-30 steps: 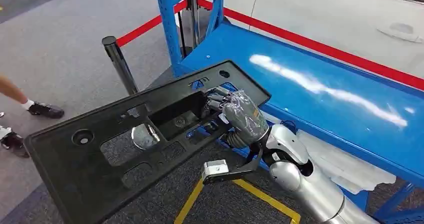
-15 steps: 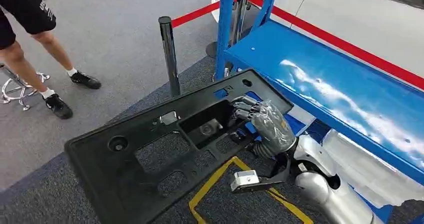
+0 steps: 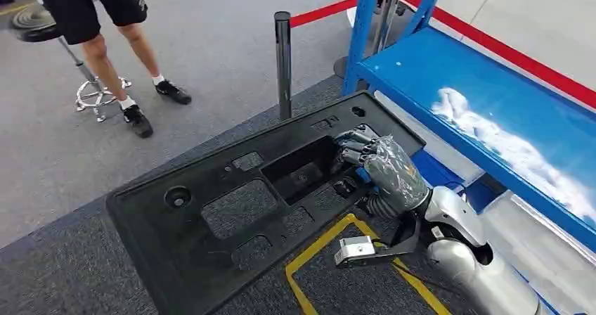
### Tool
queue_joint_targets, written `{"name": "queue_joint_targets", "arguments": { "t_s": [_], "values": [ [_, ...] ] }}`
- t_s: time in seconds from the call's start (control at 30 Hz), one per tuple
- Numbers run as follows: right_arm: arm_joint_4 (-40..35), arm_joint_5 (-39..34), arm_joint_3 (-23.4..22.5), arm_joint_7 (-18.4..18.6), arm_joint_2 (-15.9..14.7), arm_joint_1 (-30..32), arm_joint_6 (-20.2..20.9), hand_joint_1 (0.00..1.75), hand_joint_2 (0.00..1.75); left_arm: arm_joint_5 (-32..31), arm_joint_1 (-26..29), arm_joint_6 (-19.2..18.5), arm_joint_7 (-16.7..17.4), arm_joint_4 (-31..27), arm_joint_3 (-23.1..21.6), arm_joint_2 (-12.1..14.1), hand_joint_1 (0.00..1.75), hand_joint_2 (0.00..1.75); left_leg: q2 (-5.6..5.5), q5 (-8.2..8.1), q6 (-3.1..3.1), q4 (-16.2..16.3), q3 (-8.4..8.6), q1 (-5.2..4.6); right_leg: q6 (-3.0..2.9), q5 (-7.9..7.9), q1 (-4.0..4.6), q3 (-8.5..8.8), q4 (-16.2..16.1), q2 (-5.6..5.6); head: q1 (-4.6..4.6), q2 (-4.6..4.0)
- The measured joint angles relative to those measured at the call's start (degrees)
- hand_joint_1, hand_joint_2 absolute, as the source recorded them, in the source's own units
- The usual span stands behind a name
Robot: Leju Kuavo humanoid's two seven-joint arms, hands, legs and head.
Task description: Take the parts from the cabinet and place them on the table.
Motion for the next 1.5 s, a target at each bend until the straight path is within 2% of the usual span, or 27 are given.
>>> {"name": "queue_joint_targets", "arguments": {
  "t_s": [0.03, 0.1, 0.17, 0.2, 0.23, 0.27, 0.37, 0.4, 0.43, 0.47, 0.53, 0.57, 0.63, 0.7, 0.73, 0.87, 0.9, 0.93, 1.0, 1.07, 1.1, 1.2, 1.23, 1.27, 1.4, 1.47, 1.5],
  "values": [
    [0.0, 0.0, 0.0, 0.0, 0.0, 0.1, 0.1, 1.75, 1.75, 0.0, 0.0, 0.0, 0.0, 0.0, 0.0, 0.0, 0.0, 1.75, 0.21, -1.5, -0.43, 4.2, -1.35, 0.27, 0.14, 0.23, -0.02, -0.49, 0.1, -0.89, -0.04, 0.0],
    [0.0, 0.0, 0.0, 0.1, -0.1, 0.3, 0.1, 1.75, 1.75, 0.0, 0.1, -0.1, 0.1, 0.0, 0.0, 0.0, 0.0, 1.75, 0.57, -0.29, -1.07, 5.4, -0.5, 0.79, 0.55, 0.53, -0.19, -1.4, 0.4, -2.54, -0.04, 0.0],
    [0.0, 0.0, 0.0, 0.0, -0.1, 0.3, 0.0, 1.75, 1.75, 0.0, 0.2, -0.4, 0.2, 0.0, 0.0, 0.0, 0.0, 1.75, 1.68, 2.88, -1.47, -3.6, 5.9, 1.09, 0.8, 0.56, -0.39, -1.84, 0.9, -4.0, -0.04, -0.02],
    [0.0, 0.0, -0.1, 0.0, -0.1, 0.3, 0.0, 1.75, 1.75, 0.0, 0.2, -0.5, 0.3, 0.0, 0.0, 0.0, 0.0, 1.75, 3.32, 3.69, -1.46, -9.0, 9.46, 1.11, 1.02, 0.44, -0.43, -1.89, 1.2, -4.68, -0.07, -0.02],
    [0.0, 0.0, -0.2, 0.0, -0.2, 0.3, 0.0, 1.75, 1.75, 0.0, 0.0, -0.6, 0.4, 0.0, 0.1, 0.1, 0.0, 1.75, 4.45, 2.53, -0.68, -10.2, 10.49, 0.5, 1.4, 0.44, -0.31, -2.06, 1.2, -5.33, -0.02, 0.0],
    [0.0, 0.0, -0.2, 0.1, -0.3, 0.2, 0.0, 1.75, 1.75, 0.0, 0.1, -0.7, 0.5, 0.0, 0.2, 0.1, 0.0, 1.75, 4.45, 3.77, 0.1, -9.7, 9.62, 0.0, 1.84, 0.39, -0.33, -1.87, 1.2, -5.88, 0.11, 0.0],
    [0.0, 0.0, -0.3, 0.0, -0.4, 0.2, -0.1, 1.75, 1.75, 0.1, 0.1, -0.8, 0.7, 0.0, 0.6, 0.3, 0.0, 1.75, 2.88, 3.32, 1.38, -10.9, 9.72, 0.02, 2.9, 0.32, -0.13, -1.41, 1.1, -7.51, 0.09, 0.0],
    [-0.1, 0.0, -0.5, 0.0, -0.7, 0.2, -0.1, 1.75, 1.75, 0.1, 0.3, -0.8, 0.7, 0.0, 0.7, 0.4, 0.0, 1.75, 2.32, 3.79, 1.87, -11.5, 10.12, 0.58, 3.41, -0.34, -0.57, -1.46, 1.8, -5.43, 0.15, 0.0],
    [-0.2, 0.0, -0.7, 0.0, -0.8, 0.3, -0.1, 1.75, 1.75, 0.0, 0.2, -0.8, 0.7, 0.0, 0.7, 0.4, 0.0, 1.75, 1.79, 4.03, 2.32, -11.6, 10.02, 0.53, 3.43, -2.08, -0.77, -2.43, 3.9, -2.12, 0.11, 0.0],
    [-0.2, 0.0, -1.0, 0.0, -1.1, 0.4, -0.2, 1.75, 1.75, 0.1, -0.1, -0.6, 0.8, 0.0, 0.9, 0.4, 0.0, 1.75, 1.3, 4.17, 2.6, -11.6, 9.79, 0.51, 3.35, -4.57, -0.81, -4.38, 7.9, -0.4, 0.2, 0.0],
    [-0.1, 0.0, -1.2, 0.1, -1.6, 1.1, -0.2, 1.75, 1.75, 0.0, -0.1, -0.4, 0.8, 0.0, 0.9, 0.4, 0.0, 1.75, -0.13, 4.35, 2.84, -11.6, 9.44, 0.36, 3.44, -8.38, -0.79, -8.88, 17.1, 0.56, 0.17, 0.0],
    [-0.1, 0.0, -1.2, 0.1, -1.7, 1.4, -0.2, 1.75, 1.75, 0.0, -0.1, -0.2, 0.9, 0.0, 0.9, 0.4, 0.0, 1.75, -0.94, 4.38, 2.83, -11.4, 9.27, 0.32, 3.43, -8.56, -0.8, -10.23, 19.5, 0.62, 0.17, 0.0],
    [-0.1, 0.0, -1.2, -0.1, -1.8, 1.6, -0.2, 1.75, 1.75, 0.0, 0.0, 0.6, 1.0, 0.0, 0.9, 0.5, 0.0, 1.75, -2.57, 4.34, 2.78, -10.9, 9.16, 0.32, 3.25, -4.76, -0.82, -8.73, 15.8, 0.73, 0.17, 0.0],
    [-0.2, 0.0, -1.6, -0.1, -2.0, 1.6, -0.1, 1.75, 1.75, -0.1, -0.1, 1.2, 1.0, 0.0, 0.9, 0.5, 0.0, 1.75, -4.17, 4.1, 2.43, -10.2, 9.12, 0.34, 2.99, 0.83, -1.06, -4.18, 5.8, 2.81, 0.2, 0.0],
    [-0.1, 0.0, -1.8, -0.1, -2.2, 1.6, -0.1, 1.75, 1.75, -0.1, -0.1, 1.6, 1.0, 0.0, 0.9, 0.5, 0.0, 1.75, -4.85, 4.07, 2.2, -10.0, 8.84, 0.24, 2.87, 0.23, -1.27, -3.25, 3.7, 5.76, 0.17, 0.0],
    [-0.3, 0.2, -2.0, -0.2, -2.5, 1.7, 0.1, 1.75, 1.75, -0.2, 0.2, 2.1, 1.0, 0.0, 0.8, 0.7, 0.0, 1.75, -7.71, 4.89, 0.59, -10.1, 7.31, 0.33, 2.58, 0.67, -1.13, -3.4, 2.7, 3.69, 0.18, 0.0],
    [-0.3, 0.3, -2.0, -0.2, -2.5, 1.6, 0.2, 1.75, 1.75, -0.2, 0.2, 2.2, 1.0, 0.0, 0.8, 1.1, 0.0, 1.75, -7.25, 4.54, 0.45, -9.6, 7.12, 0.5, 2.09, 1.02, -1.69, -3.31, 2.1, 2.7, 0.15, -0.02],
    [-0.3, 0.3, -2.0, -0.2, -2.5, 1.6, 0.2, 1.75, 1.75, -0.2, 0.2, 2.2, 0.9, 0.0, 0.8, 1.0, 0.0, 1.75, -3.8, 3.26, 0.29, -8.1, 6.47, 0.03, 1.72, 1.1, -1.51, -3.22, 1.9, 2.1, 0.04, 0.0],
    [-0.4, 0.3, -2.1, -0.2, -2.5, 1.6, 0.2, 1.75, 1.75, -0.2, 0.0, 2.3, 0.9, 0.0, 0.7, 1.2, 0.0, 1.75, -0.18, -1.35, -0.2, -0.2, 2.87, 0.21, 1.4, 1.14, -1.16, -3.33, 1.9, 0.48, -0.09, 0.0],
    [-0.4, 0.4, -2.1, -0.2, -2.5, 1.8, 0.2, 1.75, 1.75, -0.2, -0.1, 2.3, 0.9, 0.0, 0.7, 1.2, 0.0, 1.75, 0.38, -4.23, -0.48, 7.7, -0.67, 0.39, 1.35, 1.1, -0.98, -3.44, 1.9, -1.38, -0.09, 0.0],
    [-0.4, 0.4, -2.1, -0.2, -2.5, 1.8, 0.2, 1.75, 1.75, -0.2, -0.1, 2.3, 0.8, 0.0, 0.7, 1.2, 0.0, 1.75, 0.47, -3.6, -0.54, 7.9, -0.59, 0.48, 1.35, 1.08, -0.97, -3.45, 1.9, -2.24, -0.09, 0.0],
    [-0.4, 0.9, -2.0, -0.1, -2.5, 1.8, 0.3, 1.75, 1.75, -0.2, 0.1, 2.3, 0.6, 0.0, 0.6, 1.4, 0.0, 1.75, 2.15, 2.93, -0.3, -5.0, 6.76, 0.5, 1.63, 0.81, -0.94, -3.09, 1.9, -4.32, -0.11, 0.0],
    [-0.4, 1.9, -1.9, 0.4, -1.8, 1.6, 0.3, 1.75, 1.75, -0.2, 0.0, 2.4, 0.4, 0.0, 0.6, 1.7, 0.0, 1.75, 5.82, 3.2, 0.17, -9.8, 8.96, 0.08, 1.79, 0.7, -0.79, -2.94, 1.9, -4.94, -0.09, 0.0],
    [-0.4, 3.3, -1.5, 1.1, -0.9, 1.4, 0.2, 1.75, 1.75, -0.2, -0.2, 2.4, 0.2, 0.0, 0.6, 2.1, 0.0, 1.75, 5.99, 3.13, 0.71, -10.2, 9.17, -0.55, 2.08, 0.56, -0.34, -3.01, 2.0, -5.42, -0.07, 0.0],
    [1.1, 7.0, 1.9, 3.8, 3.1, -0.4, -1.3, 1.75, 1.75, -0.3, -0.2, 2.5, -0.2, 0.0, 0.5, 3.0, 0.0, 1.75, 3.12, 3.92, 2.22, -11.3, 9.18, -0.05, 3.21, 0.33, -0.28, -2.56, 1.8, -6.77, -0.04, 0.0],
    [1.7, 7.3, 3.0, 4.2, 3.9, -1.1, -2.6, 1.75, 1.75, -0.4, -0.4, 2.1, -0.7, 0.0, 0.3, 3.0, 0.0, 1.75, 1.93, 4.5, 2.91, -11.7, 9.24, 0.06, 3.45, -2.61, -0.86, -4.15, 5.8, -0.83, -0.07, 0.0],
    [2.0, 7.3, 3.3, 4.2, 4.0, -1.1, -3.0, 1.75, 1.75, -0.4, -0.5, 2.0, -0.9, 0.0, 0.3, 3.0, 0.0, 1.75, 1.18, 4.55, 3.1, -11.6, 9.15, 0.08, 3.52, -4.93, -1.01, -6.19, 10.2, 0.14, -0.02, -0.02]
  ]
}}
